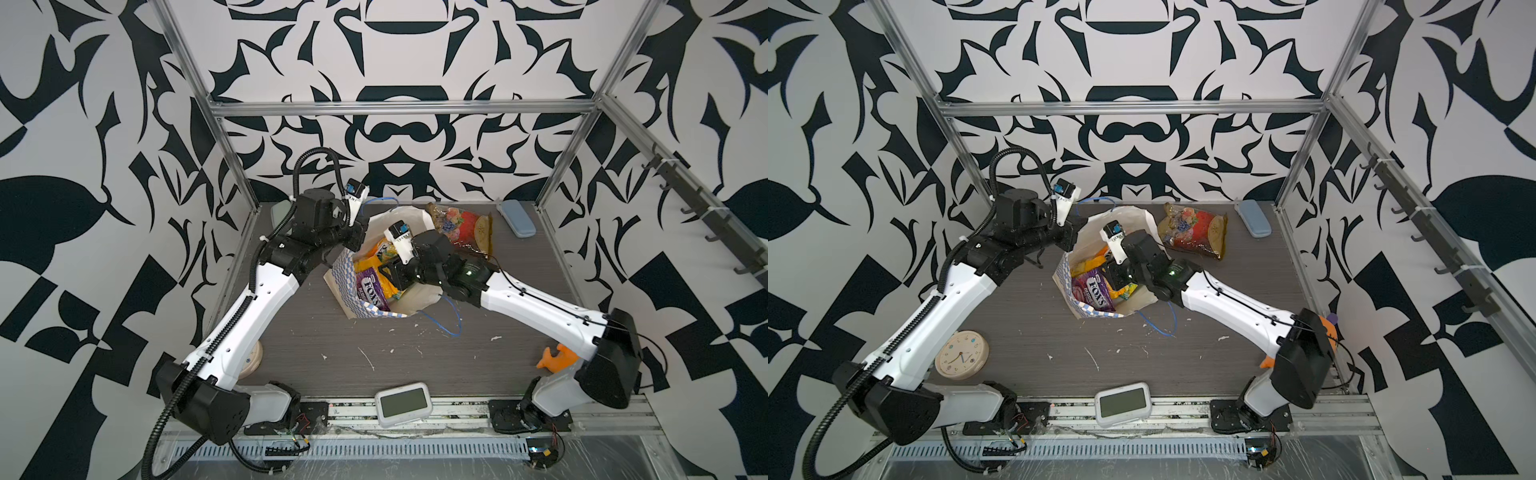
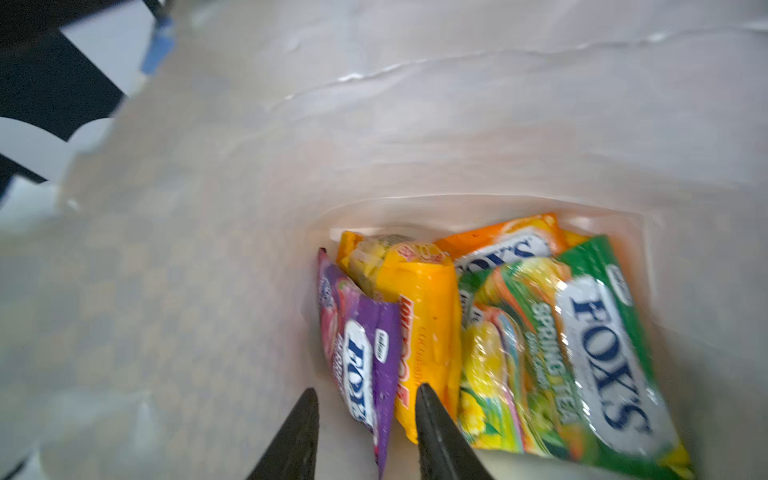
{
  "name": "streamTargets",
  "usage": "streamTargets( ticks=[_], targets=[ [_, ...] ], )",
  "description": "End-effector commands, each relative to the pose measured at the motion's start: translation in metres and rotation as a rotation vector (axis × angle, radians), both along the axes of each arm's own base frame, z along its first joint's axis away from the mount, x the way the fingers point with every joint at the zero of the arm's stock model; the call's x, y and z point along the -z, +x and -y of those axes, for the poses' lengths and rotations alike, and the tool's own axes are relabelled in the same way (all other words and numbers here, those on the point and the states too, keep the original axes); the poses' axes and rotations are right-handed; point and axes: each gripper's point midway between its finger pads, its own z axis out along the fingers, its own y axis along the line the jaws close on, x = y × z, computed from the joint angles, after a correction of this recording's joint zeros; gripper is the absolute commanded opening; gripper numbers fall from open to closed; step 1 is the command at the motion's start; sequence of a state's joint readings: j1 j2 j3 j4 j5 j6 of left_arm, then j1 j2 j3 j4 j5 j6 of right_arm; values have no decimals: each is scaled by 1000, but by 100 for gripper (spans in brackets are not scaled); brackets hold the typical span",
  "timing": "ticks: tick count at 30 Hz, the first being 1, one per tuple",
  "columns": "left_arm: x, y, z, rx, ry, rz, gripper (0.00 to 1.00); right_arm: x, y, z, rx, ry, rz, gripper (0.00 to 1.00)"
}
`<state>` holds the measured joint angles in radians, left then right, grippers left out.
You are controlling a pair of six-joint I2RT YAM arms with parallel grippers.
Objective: Take the snacks out of the paper bag
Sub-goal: 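Grip and tilt the bag rim with the left gripper while the right reaches inside, then hold the tilted bag with the left gripper while the right grasps the yellow pack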
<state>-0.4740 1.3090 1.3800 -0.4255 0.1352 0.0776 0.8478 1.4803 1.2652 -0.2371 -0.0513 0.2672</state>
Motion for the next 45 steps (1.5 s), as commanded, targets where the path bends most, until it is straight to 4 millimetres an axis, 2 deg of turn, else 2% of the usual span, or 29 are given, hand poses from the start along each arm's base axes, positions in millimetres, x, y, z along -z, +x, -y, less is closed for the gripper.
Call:
streamTargets(
  ticks=[1,5,8,13,18,21,26,29,33,37,45],
  targets=[
    [-25,-18,12,73,-129,43,0,2,10,36,163,-60,57,43],
    [-22,-28,22,114,-179,-10,0,15,16,61,263,-154,89,45],
    [-25,-38,32,151,-196,-15,0,20,17,63,262,-181,90,48],
    [-31,-55,47,212,-237,-34,0,14,21,65,271,-207,111,54],
    [-27,-61,44,197,-233,-18,0,24,30,71,263,-239,134,55],
    [-25,-60,40,187,-220,-5,0,33,40,68,241,-196,100,56],
    [-27,-56,34,154,-202,28,0,31,42,58,187,-115,65,56],
    [-23,-52,33,135,-182,34,0,33,34,43,96,-85,23,56],
    [-17,-47,35,132,-175,25,0,46,16,20,-47,-43,-58,56],
    [-19,-46,36,131,-182,32,0,61,18,18,-45,-34,-82,56],
    [-17,-45,34,121,-169,31,0,79,26,-7,-107,21,-138,57]
  ],
)
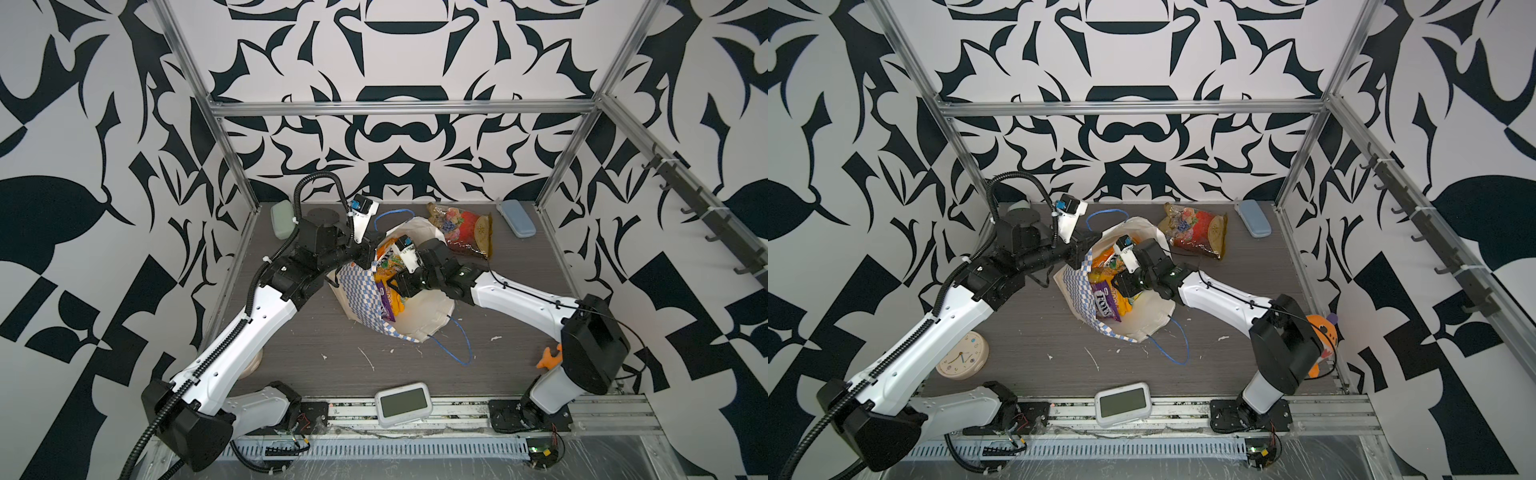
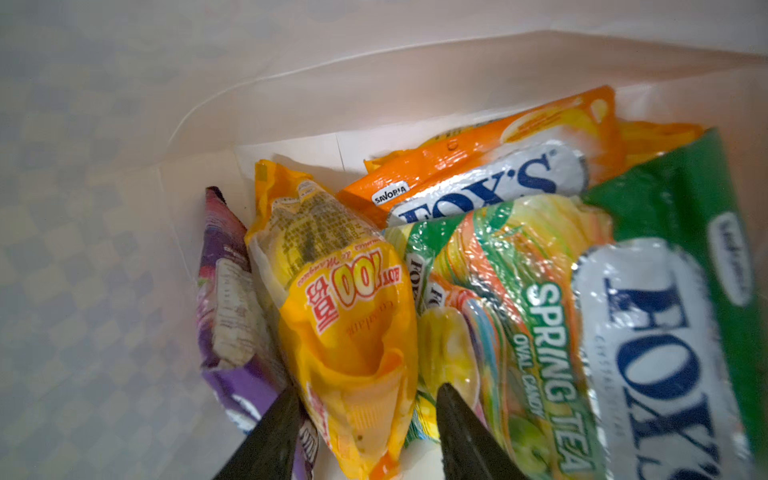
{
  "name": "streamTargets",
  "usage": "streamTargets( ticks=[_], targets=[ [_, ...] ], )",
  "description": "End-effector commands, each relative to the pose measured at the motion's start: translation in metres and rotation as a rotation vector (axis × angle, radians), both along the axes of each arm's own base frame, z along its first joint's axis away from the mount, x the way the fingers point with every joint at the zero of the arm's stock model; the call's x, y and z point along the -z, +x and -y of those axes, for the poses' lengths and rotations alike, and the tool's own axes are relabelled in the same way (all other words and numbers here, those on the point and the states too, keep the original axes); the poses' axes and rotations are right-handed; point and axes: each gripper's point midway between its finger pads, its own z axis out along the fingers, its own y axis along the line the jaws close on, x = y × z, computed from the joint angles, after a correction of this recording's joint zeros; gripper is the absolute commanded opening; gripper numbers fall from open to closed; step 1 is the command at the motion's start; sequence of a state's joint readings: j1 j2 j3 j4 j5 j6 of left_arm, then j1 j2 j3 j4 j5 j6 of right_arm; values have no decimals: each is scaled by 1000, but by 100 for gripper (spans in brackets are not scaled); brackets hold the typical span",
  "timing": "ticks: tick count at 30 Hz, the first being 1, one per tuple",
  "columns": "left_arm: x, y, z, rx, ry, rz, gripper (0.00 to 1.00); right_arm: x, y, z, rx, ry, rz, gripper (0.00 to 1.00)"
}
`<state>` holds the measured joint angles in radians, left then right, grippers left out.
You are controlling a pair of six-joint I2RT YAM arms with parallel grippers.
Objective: Take the snacks out of the paper bag
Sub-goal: 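Hold the tilted bag with the left gripper while the right grasps the yellow pack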
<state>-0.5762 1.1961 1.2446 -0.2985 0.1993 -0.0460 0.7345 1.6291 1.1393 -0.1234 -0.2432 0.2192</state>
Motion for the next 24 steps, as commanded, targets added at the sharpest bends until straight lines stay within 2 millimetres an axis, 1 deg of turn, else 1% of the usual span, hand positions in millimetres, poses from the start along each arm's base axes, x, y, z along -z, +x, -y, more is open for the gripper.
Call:
streamTargets(
  ticks=[1,3,4,5,7,8,10,14,17,19,24],
  targets=[
    [-6,1,1,2,-16,32,0,-16,8,-19,-37,86,16,57],
    [-6,1,1,0,-16,32,0,-13,11,-24,-44,96,13,57],
    [-6,1,0,-2,-17,33,0,-11,12,-27,-52,99,3,54],
    [-6,1,0,-3,-15,32,0,-10,13,-29,-58,101,0,50],
    [-4,2,-1,-9,-12,31,0,-8,16,-33,-65,105,-5,37],
    [-4,2,-1,-10,-11,33,0,-9,16,-34,-66,109,-4,32],
    [-3,3,-3,-19,-8,36,0,-9,16,-35,-66,115,-7,25],
    [-1,6,-7,-46,-3,43,0,-17,14,-34,-68,125,-5,14],
    [-2,8,-8,-55,-5,46,0,-23,13,-32,-66,130,6,7],
    [-2,10,-9,-62,-4,48,0,-28,13,-30,-58,126,14,5],
    [2,15,-14,-98,2,56,0,-46,10,-26,-55,127,27,3]
  ],
)
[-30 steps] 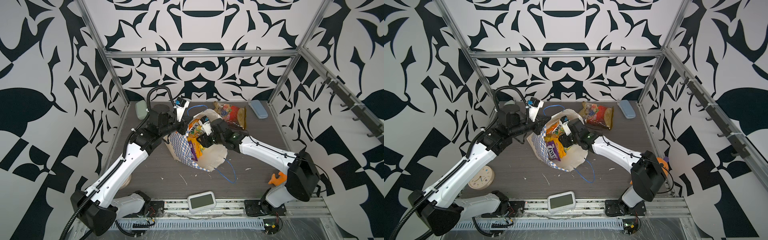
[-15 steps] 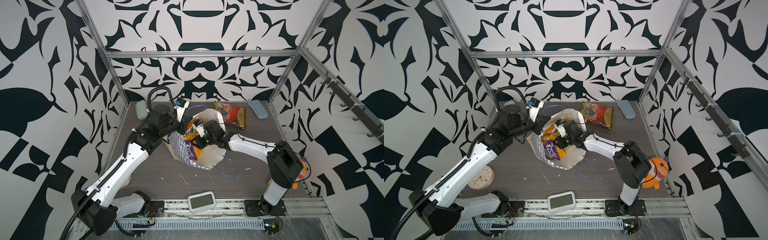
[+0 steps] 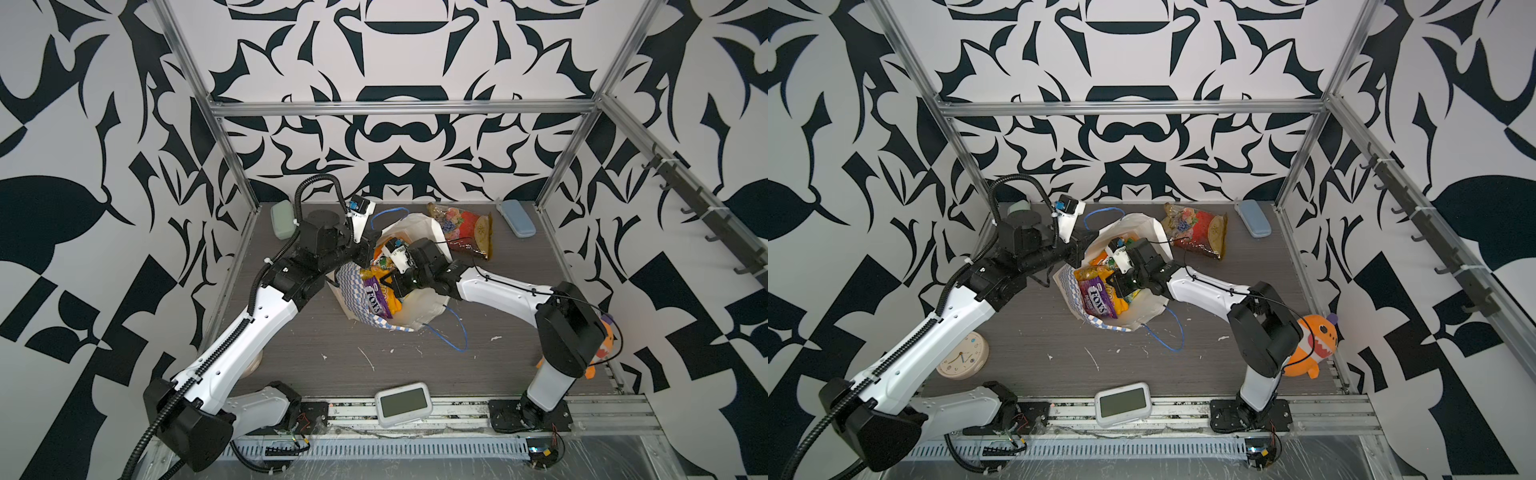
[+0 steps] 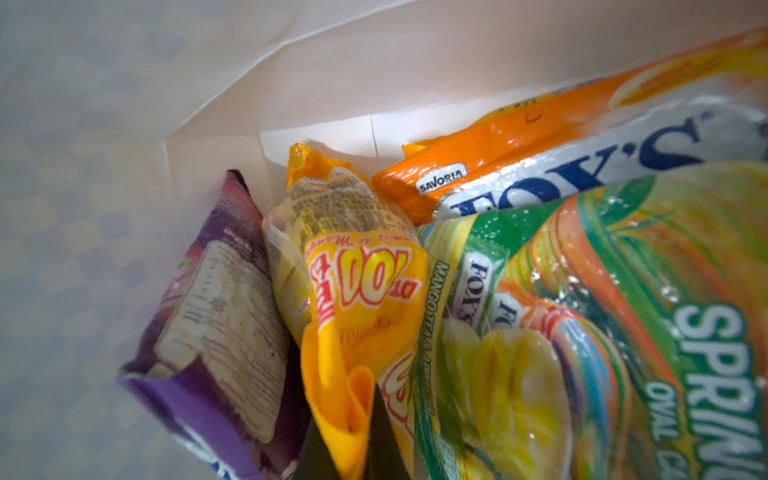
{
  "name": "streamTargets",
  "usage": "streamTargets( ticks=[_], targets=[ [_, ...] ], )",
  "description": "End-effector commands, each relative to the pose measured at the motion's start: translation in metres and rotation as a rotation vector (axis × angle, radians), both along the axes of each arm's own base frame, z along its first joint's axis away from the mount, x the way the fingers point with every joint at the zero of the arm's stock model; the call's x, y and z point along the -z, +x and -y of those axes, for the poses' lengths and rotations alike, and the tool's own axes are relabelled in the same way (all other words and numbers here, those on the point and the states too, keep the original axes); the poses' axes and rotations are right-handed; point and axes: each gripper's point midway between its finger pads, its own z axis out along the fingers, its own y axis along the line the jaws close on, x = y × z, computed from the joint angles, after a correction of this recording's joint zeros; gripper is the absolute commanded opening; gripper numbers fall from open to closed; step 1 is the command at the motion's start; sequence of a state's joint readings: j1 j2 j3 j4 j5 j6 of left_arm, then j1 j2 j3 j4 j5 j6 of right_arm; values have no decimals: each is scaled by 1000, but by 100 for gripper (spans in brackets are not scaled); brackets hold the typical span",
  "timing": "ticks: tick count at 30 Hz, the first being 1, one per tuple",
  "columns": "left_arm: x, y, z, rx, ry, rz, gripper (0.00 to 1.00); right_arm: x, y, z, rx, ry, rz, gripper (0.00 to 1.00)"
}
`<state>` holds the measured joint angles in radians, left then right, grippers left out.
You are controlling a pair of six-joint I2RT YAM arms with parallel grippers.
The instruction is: Take the snacks out of the paper bag
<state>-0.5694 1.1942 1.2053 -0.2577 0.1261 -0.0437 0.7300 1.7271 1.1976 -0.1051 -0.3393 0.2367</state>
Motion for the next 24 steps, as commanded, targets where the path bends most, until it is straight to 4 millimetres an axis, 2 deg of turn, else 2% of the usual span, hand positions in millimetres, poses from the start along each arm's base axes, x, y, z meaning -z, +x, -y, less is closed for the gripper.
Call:
streamTargets(
  ticks=[1,15,24],
  targets=[
    [-6,3,-6,-31,-13,40,0,-64,6,-4,9,88,99,3],
    [-5,10,-21,-91,-19,62,0,-125,1,17,69,104,188,1],
    [-8,6,-28,-111,-14,84,0,-179,-2,27,94,165,278,1]
  ],
)
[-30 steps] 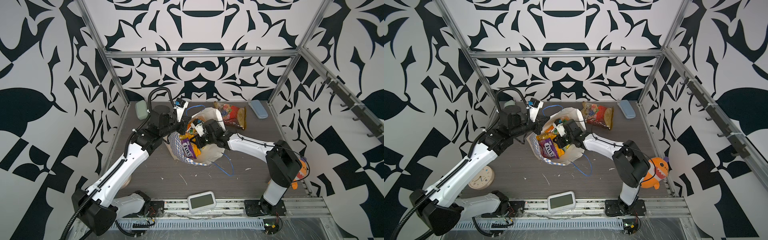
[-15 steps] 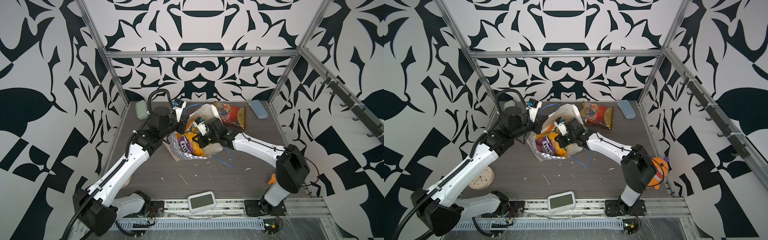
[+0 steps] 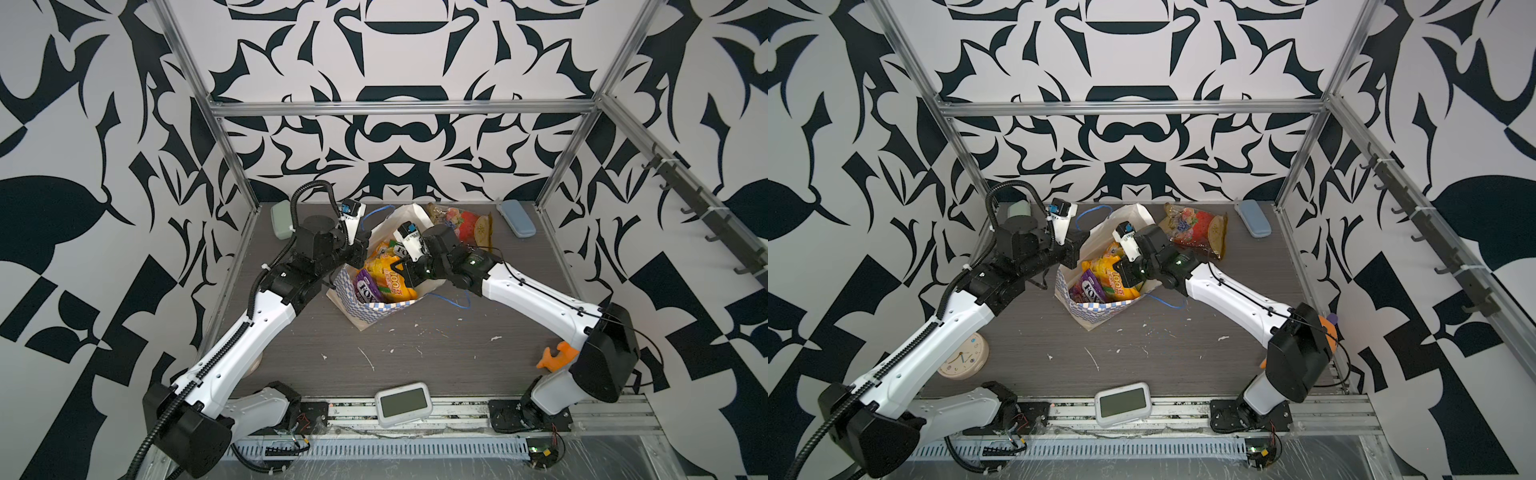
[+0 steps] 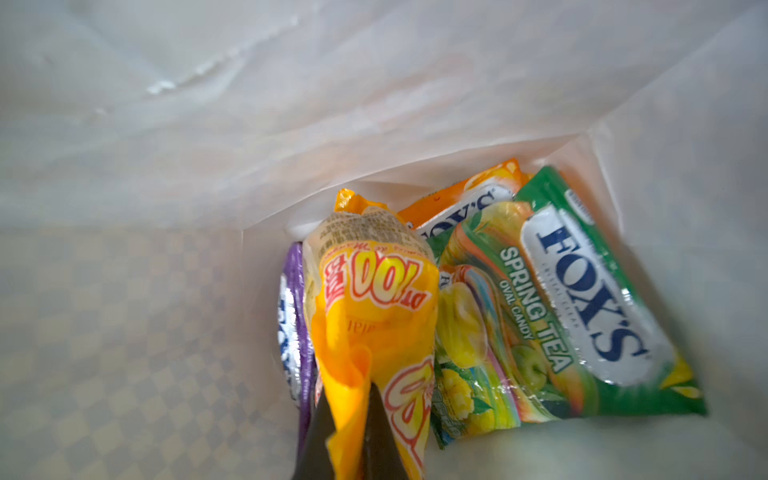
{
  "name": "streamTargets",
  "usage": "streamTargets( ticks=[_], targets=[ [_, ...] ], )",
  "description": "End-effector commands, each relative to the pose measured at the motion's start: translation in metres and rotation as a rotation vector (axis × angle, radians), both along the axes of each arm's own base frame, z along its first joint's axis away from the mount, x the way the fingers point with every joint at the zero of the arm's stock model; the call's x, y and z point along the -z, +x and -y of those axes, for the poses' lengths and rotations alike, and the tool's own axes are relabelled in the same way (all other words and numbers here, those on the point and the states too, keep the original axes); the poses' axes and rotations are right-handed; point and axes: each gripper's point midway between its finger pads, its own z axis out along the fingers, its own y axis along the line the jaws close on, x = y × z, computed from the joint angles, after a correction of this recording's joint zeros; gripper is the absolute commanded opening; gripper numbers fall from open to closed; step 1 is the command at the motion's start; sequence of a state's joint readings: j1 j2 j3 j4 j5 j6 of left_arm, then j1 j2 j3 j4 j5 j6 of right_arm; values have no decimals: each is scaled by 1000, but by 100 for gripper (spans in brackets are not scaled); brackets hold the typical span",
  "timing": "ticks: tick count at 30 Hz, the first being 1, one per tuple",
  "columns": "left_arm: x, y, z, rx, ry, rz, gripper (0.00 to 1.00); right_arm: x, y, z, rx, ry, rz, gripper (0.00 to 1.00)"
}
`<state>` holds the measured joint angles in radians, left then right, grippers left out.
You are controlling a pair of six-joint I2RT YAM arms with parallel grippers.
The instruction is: Take the snacks out of the paper bag
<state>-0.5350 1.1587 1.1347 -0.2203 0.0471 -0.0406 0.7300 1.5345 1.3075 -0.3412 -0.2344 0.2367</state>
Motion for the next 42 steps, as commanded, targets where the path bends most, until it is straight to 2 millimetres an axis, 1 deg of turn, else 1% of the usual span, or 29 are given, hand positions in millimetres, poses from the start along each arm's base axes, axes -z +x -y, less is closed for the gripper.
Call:
streamTargets(
  ticks=[1,7,10,12,17,26,28,32,38,42],
  targets=[
    [-20,-4,-4,-8,-33,70,0,-99,5,-3,8,173,203,1],
    [-21,-4,-4,-10,-35,73,0,-137,0,6,20,209,270,1],
    [-21,-4,-5,-10,-35,76,0,-152,-3,14,33,207,302,0],
    [-21,-4,-5,-15,-32,78,0,-159,-4,16,35,219,321,0],
    [-22,-3,-5,-16,-36,84,0,-152,1,13,42,200,301,0],
    [-23,-1,-13,-59,-34,95,0,-157,0,12,33,207,314,0],
    [-23,0,-16,-76,-33,103,0,-160,0,13,35,214,321,0],
    [-21,2,-18,-93,-34,108,0,-173,0,12,33,237,342,0],
    [-23,2,-18,-92,-38,115,0,-188,2,5,16,268,348,0],
    [-23,2,-23,-115,-34,118,0,-202,2,8,23,283,375,0]
  ],
)
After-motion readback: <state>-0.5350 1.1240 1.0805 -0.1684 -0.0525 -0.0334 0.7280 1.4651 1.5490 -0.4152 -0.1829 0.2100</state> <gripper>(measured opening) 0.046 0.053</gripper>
